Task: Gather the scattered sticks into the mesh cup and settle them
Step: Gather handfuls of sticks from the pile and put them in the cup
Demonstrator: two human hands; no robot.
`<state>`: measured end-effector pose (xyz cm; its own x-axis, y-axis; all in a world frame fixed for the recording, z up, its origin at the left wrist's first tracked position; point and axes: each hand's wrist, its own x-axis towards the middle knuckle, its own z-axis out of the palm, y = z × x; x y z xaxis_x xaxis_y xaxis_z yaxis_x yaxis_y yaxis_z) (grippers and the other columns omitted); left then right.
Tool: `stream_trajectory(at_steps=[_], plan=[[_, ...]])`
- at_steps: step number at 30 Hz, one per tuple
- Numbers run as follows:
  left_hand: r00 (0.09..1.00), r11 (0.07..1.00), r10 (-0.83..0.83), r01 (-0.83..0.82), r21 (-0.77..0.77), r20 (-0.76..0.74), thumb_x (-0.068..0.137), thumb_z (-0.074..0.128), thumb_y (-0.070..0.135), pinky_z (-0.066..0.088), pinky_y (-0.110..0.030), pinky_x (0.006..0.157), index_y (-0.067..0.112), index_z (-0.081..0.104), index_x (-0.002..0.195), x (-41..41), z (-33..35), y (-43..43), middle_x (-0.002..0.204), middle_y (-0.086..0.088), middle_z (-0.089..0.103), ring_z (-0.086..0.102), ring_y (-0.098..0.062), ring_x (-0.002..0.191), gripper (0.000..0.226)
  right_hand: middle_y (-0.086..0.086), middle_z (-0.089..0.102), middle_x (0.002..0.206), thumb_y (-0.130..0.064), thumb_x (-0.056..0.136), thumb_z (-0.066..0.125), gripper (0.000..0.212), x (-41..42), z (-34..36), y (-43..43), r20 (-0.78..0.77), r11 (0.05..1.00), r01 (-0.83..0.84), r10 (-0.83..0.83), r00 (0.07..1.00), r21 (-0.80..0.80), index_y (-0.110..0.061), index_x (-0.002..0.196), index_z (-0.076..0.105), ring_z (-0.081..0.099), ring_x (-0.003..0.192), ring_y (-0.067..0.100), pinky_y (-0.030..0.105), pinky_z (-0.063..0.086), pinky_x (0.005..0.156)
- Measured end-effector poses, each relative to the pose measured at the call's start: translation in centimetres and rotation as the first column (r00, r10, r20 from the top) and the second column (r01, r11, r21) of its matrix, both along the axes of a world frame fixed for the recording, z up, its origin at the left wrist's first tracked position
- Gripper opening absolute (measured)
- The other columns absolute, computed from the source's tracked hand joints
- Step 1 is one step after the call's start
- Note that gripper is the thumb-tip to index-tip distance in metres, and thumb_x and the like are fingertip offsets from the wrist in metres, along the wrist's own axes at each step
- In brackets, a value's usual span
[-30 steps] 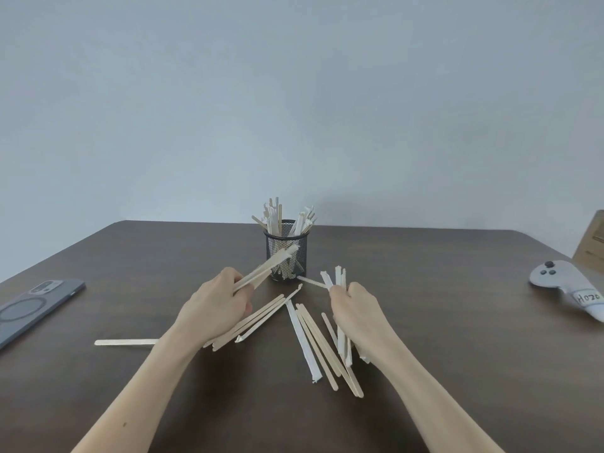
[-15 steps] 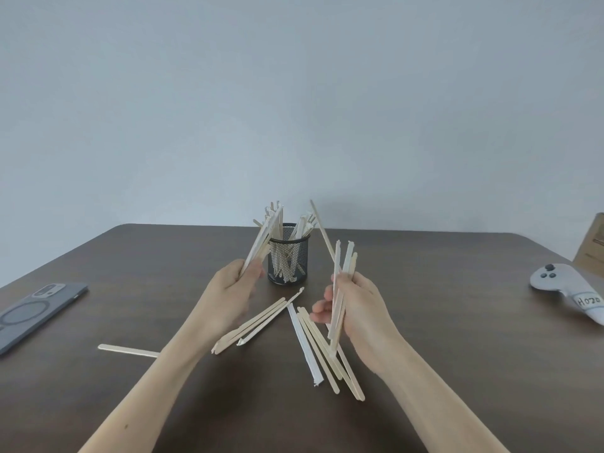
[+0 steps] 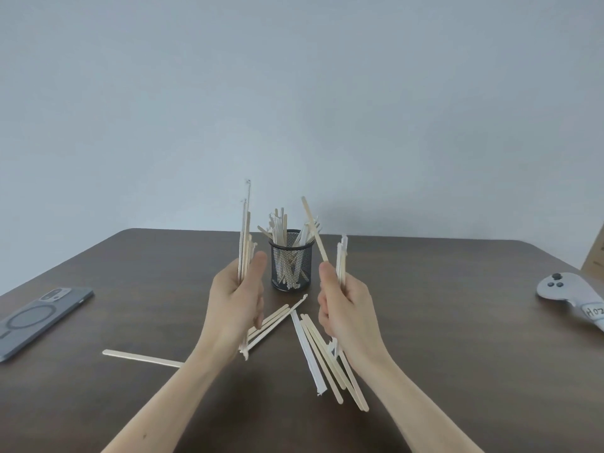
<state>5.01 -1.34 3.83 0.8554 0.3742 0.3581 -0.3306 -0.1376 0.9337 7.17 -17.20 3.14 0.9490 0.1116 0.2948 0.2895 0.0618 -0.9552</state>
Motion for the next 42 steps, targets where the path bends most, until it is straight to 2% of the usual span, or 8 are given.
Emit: stream_trajectory(at_steps=[3,7,15,21,26,32,36,42], plan=[[0.998,0.999,0.043,-0.042,-0.024,0.049,0.104,0.053,0.035,0.061,-0.055,0.064,0.004,0.045,0.067,0.3,-0.5,0.1,0.047,-0.004,0.045,0.05,-0.021,0.042,0.05,0.0,0.039,0.05,-0.028,0.108,0.045,0.039,-0.1,-0.2,0.2,0.103,1.0,-0.001,0.0,0.995,0.012,-0.005,0.077,0.051,0.035,0.038,0.016,0.023,0.032,0.037],[0.998,0.997,0.04,-0.043,0.06,0.044,0.097,0.059,0.036,0.061,-0.059,0.079,0.002,0.059,0.068,0.5,-2.0,0.3,0.051,0.001,0.058,0.06,-0.017,0.055,0.045,0.004,0.046,0.057,-0.017,0.108,0.046,0.016,-0.4,-0.8,0.1,0.135,0.998,-0.056,0.05,0.99,0.042,-0.008,0.1,0.056,0.04,0.045,0.028,0.03,0.037,0.041],[0.983,0.988,0.129,-0.139,0.072,0.127,0.105,0.052,0.035,0.053,-0.061,0.047,0.006,0.039,0.074,0.0,-0.8,-1.1,0.045,-0.005,0.039,0.045,-0.019,0.031,0.044,0.011,0.03,0.057,-0.024,0.108,0.045,0.025,-0.5,-0.8,0.8,0.128,0.997,0.033,-0.041,0.991,0.066,-0.005,0.092,0.042,0.027,0.037,0.012,0.022,0.029,0.036],[0.964,0.965,0.208,-0.229,0.125,0.163,0.097,0.066,0.034,0.052,-0.032,0.042,0.008,0.047,0.072,-0.9,-0.6,-1.1,0.054,-0.03,0.049,0.057,-0.039,0.041,0.041,0.006,0.046,0.049,-0.033,0.103,0.055,0.034,-0.2,-1.3,0.7,0.179,0.997,0.023,-0.035,0.983,0.07,-0.002,0.09,0.046,0.048,0.035,0.022,0.03,0.042,0.04],[0.976,0.961,0.158,-0.186,0.205,0.148,0.099,0.063,0.034,0.04,-0.019,0.037,0.022,0.042,0.063,-1.3,-1.3,-2.0,0.047,-0.01,0.045,0.053,-0.027,0.035,0.044,0.008,0.044,0.044,-0.037,0.102,0.055,0.051,-0.3,-1.5,1.0,0.144,0.996,0.041,-0.053,0.988,0.083,0.003,0.073,0.041,0.047,0.034,0.021,0.029,0.041,0.042],[0.98,0.985,0.154,-0.163,0.061,0.122,0.102,0.058,0.034,0.051,-0.038,0.048,-0.007,0.041,0.067,-0.7,-1.0,-1.2,0.043,-0.018,0.043,0.059,-0.041,0.043,0.057,0.006,0.043,0.044,-0.027,0.103,0.057,0.05,-0.1,-0.8,0.7,0.082,0.991,0.056,-0.066,0.994,0.121,-0.001,0.062,0.047,0.05,0.038,0.019,0.027,0.048,0.048],[0.994,0.987,0.105,-0.108,0.118,0.031,0.102,0.058,0.036,0.057,-0.03,0.055,-0.002,0.048,0.067,-0.9,-2.2,-1.4,0.045,-0.011,0.055,0.066,-0.027,0.046,0.052,-0.004,0.039,0.04,-0.025,0.1,0.061,0.032,-0.3,-0.4,0.6,0.007,0.989,0.035,-0.037,0.999,0.145,-0.002,0.077,0.056,0.043,0.036,0.017,0.028,0.04,0.046],[0.96,0.896,0.278,-0.256,0.362,-0.01,0.103,0.05,0.039,0.049,-0.031,0.062,-0.003,0.057,0.062,-1.2,-1.9,-1.1,0.055,-0.01,0.063,0.059,-0.018,0.053,0.059,0.001,0.038,0.041,-0.032,0.106,0.046,0.052,-0.2,0.0,-0.1,-0.109,0.992,0.072,-0.06,0.992,0.106,-0.011,0.058,0.049,0.041,0.04,0.02,0.032,0.04,0.05]])
